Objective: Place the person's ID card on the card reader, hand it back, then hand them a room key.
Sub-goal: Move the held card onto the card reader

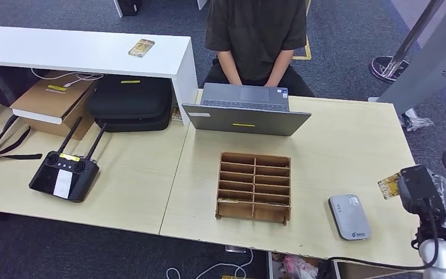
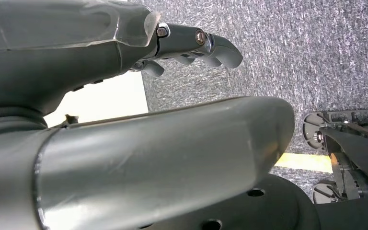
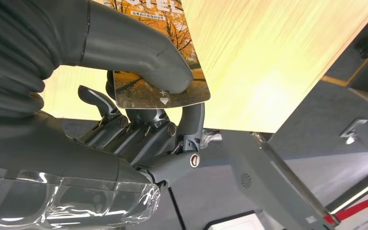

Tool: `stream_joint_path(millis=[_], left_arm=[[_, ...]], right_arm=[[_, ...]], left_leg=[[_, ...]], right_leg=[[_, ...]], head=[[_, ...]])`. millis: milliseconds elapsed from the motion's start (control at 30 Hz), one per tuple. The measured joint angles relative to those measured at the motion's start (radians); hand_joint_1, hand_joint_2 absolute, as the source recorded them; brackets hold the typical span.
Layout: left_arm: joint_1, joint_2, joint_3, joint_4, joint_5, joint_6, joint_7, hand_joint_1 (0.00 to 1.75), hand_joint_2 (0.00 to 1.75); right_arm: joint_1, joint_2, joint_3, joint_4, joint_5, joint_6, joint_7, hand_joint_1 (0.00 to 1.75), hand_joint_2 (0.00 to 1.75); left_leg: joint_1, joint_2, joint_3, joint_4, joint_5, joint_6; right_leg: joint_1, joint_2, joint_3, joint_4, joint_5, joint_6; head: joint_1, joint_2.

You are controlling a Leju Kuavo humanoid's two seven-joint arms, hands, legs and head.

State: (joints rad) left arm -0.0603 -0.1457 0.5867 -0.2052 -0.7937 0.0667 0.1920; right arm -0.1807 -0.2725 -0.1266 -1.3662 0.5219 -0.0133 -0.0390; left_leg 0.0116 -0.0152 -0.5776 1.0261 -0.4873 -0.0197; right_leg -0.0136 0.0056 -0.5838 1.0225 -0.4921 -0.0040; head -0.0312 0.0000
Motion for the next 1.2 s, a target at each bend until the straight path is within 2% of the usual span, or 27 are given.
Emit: stream_joint_path(millis=[433,800,1200], left_arm=[[-0.002,-0.005,0.0,0.0,-0.021,0.005,0.006,0.0,0.0],[-0.014,-0.007,0.0,0.0,-0.04,-0.004,0.012,0.0,0.0],[-0.017,-0.008,0.0,0.0,-0.047,-0.014,0.018,0.0,0.0]], right_arm=[[0.064,0.075,-0.09,-0.013,-0.007,0.018,-0.004,1.75,1.75],[0.051,0.128,-0.077,0.04,0.007,0.008,-0.018,1.75,1.75],[0.064,0.147,-0.062,0.051,0.0,0.004,-0.018,1.75,1.75]], left_leg=[[0.0,0.0,0.0,0.0,0.0,0.0],[0.0,0.0,0.0,0.0,0.0,0.0],[0.0,0.0,0.0,0.0,0.0,0.0]], right_leg=[[0.0,0.0,0.0,0.0,0.0,0.0],[0.0,0.0,0.0,0.0,0.0,0.0],[0.0,0.0,0.0,0.0,0.0,0.0]], head=[[0.0,0.0],[0.0,0.0],[0.0,0.0]])
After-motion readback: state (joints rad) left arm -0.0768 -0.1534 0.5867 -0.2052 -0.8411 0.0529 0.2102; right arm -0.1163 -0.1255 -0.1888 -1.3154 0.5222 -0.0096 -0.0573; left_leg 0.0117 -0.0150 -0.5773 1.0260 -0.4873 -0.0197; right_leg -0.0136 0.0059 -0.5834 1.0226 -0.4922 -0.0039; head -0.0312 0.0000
